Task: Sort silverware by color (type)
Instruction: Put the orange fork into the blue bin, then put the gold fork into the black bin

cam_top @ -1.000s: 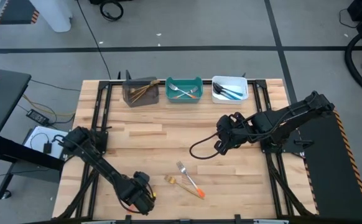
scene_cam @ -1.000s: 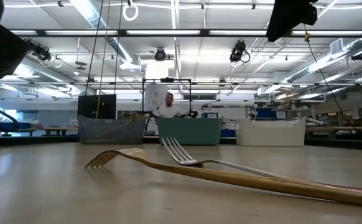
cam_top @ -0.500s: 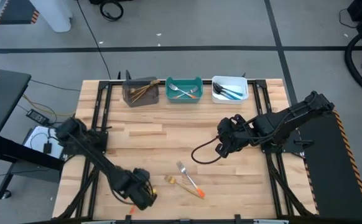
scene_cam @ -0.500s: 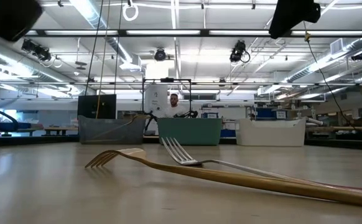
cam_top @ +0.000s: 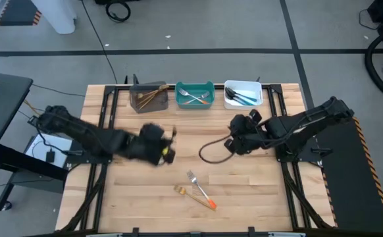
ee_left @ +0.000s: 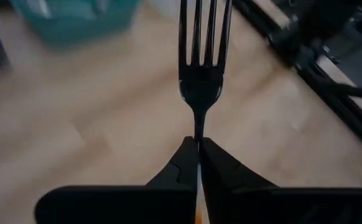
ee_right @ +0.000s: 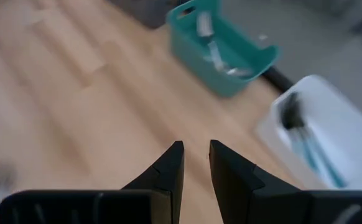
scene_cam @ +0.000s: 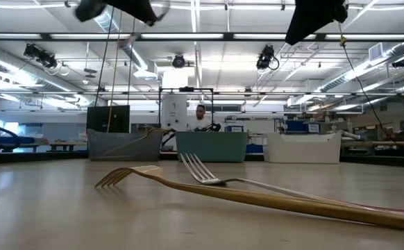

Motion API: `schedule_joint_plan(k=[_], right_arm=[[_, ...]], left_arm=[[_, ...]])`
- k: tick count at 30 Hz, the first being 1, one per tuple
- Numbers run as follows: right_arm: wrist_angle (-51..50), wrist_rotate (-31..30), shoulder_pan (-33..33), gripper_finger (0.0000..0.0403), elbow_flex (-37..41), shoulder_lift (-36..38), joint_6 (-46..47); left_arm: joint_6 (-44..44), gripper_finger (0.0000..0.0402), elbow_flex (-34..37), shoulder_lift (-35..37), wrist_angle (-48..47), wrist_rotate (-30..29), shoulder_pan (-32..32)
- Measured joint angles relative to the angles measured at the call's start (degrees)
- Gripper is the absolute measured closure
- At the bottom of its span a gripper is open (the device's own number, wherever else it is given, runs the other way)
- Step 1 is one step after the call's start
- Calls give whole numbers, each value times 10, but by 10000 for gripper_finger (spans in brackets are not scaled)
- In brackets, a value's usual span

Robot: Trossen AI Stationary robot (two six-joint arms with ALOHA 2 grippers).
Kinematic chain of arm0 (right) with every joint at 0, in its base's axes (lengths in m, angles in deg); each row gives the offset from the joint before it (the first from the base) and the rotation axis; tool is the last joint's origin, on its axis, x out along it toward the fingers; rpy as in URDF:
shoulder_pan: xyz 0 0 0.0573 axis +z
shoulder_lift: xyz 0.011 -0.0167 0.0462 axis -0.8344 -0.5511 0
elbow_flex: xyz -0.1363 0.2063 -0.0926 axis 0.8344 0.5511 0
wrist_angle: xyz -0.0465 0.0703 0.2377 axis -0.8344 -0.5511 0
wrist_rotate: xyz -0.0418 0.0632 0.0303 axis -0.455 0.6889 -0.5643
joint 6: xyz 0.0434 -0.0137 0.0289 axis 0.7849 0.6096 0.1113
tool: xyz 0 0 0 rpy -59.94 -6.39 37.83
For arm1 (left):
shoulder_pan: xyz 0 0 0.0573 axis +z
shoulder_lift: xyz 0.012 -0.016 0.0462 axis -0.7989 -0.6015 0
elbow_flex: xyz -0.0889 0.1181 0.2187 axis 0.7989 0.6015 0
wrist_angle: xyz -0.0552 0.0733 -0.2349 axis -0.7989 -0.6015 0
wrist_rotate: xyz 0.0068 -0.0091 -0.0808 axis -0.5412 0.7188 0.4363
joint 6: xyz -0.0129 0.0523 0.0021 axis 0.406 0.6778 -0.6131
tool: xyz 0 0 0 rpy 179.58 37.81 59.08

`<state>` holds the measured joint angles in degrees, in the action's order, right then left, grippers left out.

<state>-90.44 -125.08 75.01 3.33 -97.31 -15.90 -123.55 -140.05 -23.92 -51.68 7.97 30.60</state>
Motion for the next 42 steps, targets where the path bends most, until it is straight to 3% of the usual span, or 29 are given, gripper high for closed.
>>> schedule_joint_plan(k=[5, 9, 17, 23, 25, 33, 42], right_arm=[[3, -47, -59, 318, 0, 0, -46], [15, -81, -122, 318, 0, 0, -104], [101, -61, -252, 318, 0, 0, -219], [159, -16, -331, 318, 0, 0, -256], [169, 0, -351, 318, 0, 0, -269], [170, 10, -406, 318, 0, 0, -274], [170, 39, -442, 318, 0, 0, -273]], left_arm=[[259, 389, 0, 19, 84, 5, 138], [468, 388, 0, 18, 191, 47, 254], [664, 387, 0, -20, 322, 220, 472], [715, 386, 0, -94, 379, 380, 570], [716, 386, 0, -124, 396, 406, 585], [765, 382, 0, -222, 434, 446, 599], [772, 332, 0, -272, 442, 462, 599]])
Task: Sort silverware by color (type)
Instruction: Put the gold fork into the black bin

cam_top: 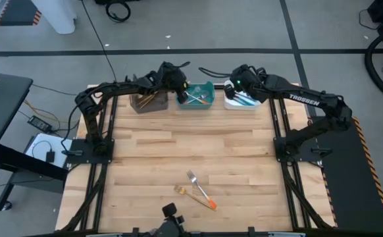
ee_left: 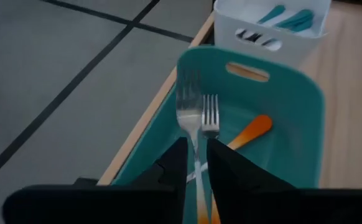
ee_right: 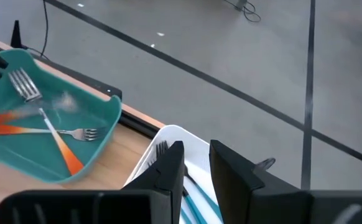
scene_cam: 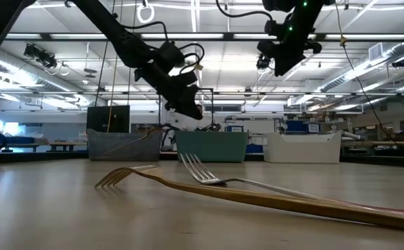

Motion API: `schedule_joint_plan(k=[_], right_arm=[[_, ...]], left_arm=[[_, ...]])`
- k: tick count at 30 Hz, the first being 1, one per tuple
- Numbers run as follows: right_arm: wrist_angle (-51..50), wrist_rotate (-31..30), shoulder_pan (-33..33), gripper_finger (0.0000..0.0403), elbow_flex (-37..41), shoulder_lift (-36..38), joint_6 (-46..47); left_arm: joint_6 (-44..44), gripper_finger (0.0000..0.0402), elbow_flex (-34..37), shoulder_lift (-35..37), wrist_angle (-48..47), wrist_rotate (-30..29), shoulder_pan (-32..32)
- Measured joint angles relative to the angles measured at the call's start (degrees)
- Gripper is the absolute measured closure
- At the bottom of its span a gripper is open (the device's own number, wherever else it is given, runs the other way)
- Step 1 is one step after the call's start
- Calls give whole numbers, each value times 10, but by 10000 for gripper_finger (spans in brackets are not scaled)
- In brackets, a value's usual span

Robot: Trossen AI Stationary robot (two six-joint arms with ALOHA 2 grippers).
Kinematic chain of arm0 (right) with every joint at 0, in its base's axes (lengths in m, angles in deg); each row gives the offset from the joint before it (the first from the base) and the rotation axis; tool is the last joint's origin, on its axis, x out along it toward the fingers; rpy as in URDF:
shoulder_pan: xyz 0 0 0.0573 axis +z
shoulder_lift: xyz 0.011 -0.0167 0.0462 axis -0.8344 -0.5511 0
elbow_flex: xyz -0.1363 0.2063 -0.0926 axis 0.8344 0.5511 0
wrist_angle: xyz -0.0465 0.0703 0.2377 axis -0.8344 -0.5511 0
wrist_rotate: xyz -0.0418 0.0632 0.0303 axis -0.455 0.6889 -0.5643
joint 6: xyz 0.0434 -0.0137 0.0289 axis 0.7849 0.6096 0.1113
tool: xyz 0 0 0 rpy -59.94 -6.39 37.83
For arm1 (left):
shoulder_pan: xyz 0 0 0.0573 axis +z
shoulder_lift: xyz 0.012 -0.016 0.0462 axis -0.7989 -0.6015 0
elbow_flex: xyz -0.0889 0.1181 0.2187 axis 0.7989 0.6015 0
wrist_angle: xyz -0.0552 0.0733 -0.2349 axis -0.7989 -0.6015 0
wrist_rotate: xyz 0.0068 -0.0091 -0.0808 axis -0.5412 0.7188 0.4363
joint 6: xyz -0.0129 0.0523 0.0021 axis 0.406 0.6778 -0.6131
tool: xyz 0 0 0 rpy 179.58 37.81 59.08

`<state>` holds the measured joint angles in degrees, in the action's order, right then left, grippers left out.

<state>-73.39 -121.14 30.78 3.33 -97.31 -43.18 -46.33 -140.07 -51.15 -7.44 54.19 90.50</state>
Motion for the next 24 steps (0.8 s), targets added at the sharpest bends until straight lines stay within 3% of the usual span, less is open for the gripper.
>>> schedule_joint_plan(k=[6, 16, 24], right_arm=[[1, 1, -14, 318, 0, 0, 0], [-62, 144, -4, 318, 0, 0, 0], [-96, 175, 89, 318, 8, 0, 100]], left_arm=[[0, 310, -36, 0, -57, 11, -1], [86, 308, -228, 24, -447, 12, -8], [0, 308, -169, 160, -574, 14, -19]])
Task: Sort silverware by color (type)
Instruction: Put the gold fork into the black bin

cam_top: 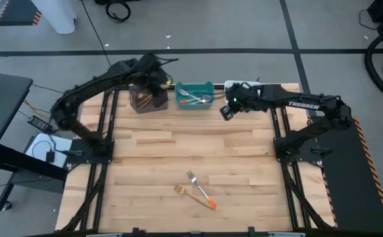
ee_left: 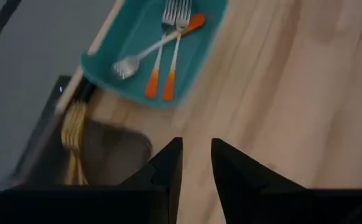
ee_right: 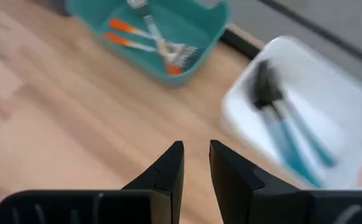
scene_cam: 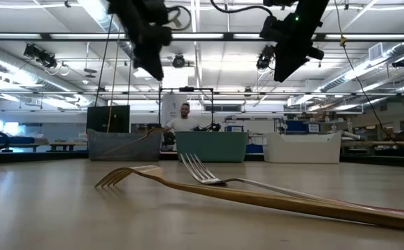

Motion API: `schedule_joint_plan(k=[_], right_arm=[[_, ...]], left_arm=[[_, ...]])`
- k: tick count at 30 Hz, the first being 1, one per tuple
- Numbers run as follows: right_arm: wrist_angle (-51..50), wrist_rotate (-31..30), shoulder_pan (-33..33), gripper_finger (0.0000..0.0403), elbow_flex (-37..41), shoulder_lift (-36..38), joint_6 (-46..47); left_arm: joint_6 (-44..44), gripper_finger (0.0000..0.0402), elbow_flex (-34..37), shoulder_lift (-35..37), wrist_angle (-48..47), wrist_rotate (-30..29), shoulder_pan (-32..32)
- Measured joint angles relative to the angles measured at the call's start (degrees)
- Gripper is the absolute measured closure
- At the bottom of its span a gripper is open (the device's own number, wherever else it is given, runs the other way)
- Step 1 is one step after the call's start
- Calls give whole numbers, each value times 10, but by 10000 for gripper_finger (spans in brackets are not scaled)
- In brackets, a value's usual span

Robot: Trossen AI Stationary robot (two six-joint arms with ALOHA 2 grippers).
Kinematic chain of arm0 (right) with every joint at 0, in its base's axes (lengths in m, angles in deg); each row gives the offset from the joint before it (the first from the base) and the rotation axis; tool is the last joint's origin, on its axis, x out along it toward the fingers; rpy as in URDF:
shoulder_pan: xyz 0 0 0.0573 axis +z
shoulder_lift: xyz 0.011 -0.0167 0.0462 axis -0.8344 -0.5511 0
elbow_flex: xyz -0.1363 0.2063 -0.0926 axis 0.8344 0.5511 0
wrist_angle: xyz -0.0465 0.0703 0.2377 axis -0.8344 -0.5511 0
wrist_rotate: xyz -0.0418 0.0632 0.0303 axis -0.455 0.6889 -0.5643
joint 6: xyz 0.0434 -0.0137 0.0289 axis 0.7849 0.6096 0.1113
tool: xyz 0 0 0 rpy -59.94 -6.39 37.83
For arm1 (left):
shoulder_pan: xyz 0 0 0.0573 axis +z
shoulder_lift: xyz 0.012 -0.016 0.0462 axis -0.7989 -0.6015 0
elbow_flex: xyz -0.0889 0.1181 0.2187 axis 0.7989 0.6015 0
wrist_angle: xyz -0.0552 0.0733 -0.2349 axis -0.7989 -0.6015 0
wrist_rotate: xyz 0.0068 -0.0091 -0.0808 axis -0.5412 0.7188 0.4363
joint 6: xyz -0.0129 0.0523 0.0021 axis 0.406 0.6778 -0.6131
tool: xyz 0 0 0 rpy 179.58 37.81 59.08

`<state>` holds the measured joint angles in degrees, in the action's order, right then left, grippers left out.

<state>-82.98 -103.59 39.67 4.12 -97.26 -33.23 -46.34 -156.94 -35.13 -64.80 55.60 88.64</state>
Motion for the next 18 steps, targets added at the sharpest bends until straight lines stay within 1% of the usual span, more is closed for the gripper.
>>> schedule_joint_plan(k=[3, 5, 10, 14, 18], right_arm=[[20, 2, 47, 318, 19, 0, 57], [40, 15, 80, 318, 38, 0, 79], [124, 60, 159, 318, 83, 0, 119], [173, 77, 218, 319, 103, -16, 147], [251, 111, 278, 319, 117, -54, 166]], left_arm=[[-57, 308, 64, 77, 10, -1, -19], [-103, 308, 116, 127, 33, 0, -38], [-220, 308, 249, 234, 128, -10, -121], [-274, 308, 337, 283, 207, -12, -203], [-349, 308, 409, 302, 312, -14, -289]])
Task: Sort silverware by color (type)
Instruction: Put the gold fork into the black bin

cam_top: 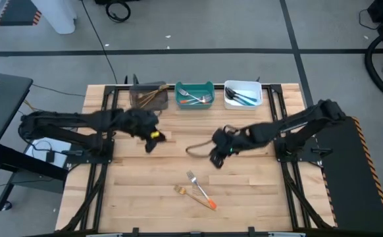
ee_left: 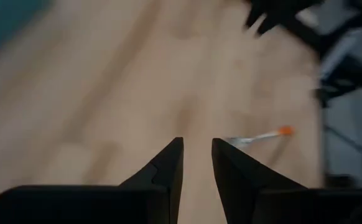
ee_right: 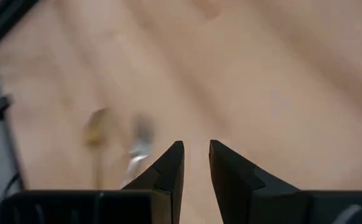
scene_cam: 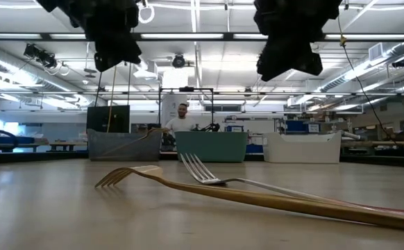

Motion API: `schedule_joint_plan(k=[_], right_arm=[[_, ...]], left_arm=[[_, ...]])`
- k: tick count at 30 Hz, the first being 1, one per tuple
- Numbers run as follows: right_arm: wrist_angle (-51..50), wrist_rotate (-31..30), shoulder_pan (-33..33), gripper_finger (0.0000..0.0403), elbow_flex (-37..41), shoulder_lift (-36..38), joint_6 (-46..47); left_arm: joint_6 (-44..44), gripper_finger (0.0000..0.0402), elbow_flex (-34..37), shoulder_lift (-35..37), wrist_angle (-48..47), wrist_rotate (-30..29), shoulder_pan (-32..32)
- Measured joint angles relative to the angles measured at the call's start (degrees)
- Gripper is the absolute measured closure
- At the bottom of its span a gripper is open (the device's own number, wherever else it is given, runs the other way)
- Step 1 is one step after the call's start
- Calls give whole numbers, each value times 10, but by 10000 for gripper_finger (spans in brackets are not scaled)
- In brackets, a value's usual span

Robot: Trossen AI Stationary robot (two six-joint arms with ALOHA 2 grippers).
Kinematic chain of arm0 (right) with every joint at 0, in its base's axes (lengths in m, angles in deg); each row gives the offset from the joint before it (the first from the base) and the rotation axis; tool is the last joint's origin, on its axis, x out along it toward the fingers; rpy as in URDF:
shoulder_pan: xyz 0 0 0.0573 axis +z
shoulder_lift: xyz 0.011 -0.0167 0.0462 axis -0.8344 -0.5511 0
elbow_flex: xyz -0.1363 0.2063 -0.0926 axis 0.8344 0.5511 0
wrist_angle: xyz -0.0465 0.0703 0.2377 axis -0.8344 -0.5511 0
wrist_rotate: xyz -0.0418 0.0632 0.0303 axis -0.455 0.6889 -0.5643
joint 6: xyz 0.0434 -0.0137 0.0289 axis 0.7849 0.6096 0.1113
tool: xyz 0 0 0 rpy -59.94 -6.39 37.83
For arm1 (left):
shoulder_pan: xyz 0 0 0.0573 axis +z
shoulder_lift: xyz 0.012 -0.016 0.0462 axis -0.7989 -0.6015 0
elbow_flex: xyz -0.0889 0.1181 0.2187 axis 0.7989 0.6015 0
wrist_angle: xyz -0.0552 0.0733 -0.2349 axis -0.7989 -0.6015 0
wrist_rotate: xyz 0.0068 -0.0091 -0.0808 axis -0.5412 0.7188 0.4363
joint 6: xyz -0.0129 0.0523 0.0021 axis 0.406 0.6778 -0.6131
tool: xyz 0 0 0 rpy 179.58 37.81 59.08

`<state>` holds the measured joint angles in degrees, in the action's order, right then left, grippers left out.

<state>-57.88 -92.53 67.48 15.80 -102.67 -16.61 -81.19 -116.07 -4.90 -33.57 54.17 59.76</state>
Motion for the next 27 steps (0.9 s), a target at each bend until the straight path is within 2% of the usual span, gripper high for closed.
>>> schedule_joint_plan(k=[4, 8, 12, 21, 27], right_arm=[[95, 28, 56, 319, 1, -61, -2], [169, 48, 101, 319, -14, -118, -5], [173, 46, 131, 319, -51, -175, -34], [220, 36, 145, 319, -151, -319, -83], [155, 31, 146, 319, -228, -393, -95]], left_arm=[[-53, 308, 42, -5, 89, 0, -80], [-72, 308, 46, -16, 94, -25, -146], [-78, 308, 46, -18, 94, -45, -190], [-107, 308, 46, -18, 90, -56, -223], [-89, 308, 46, -18, 61, -56, -246]])
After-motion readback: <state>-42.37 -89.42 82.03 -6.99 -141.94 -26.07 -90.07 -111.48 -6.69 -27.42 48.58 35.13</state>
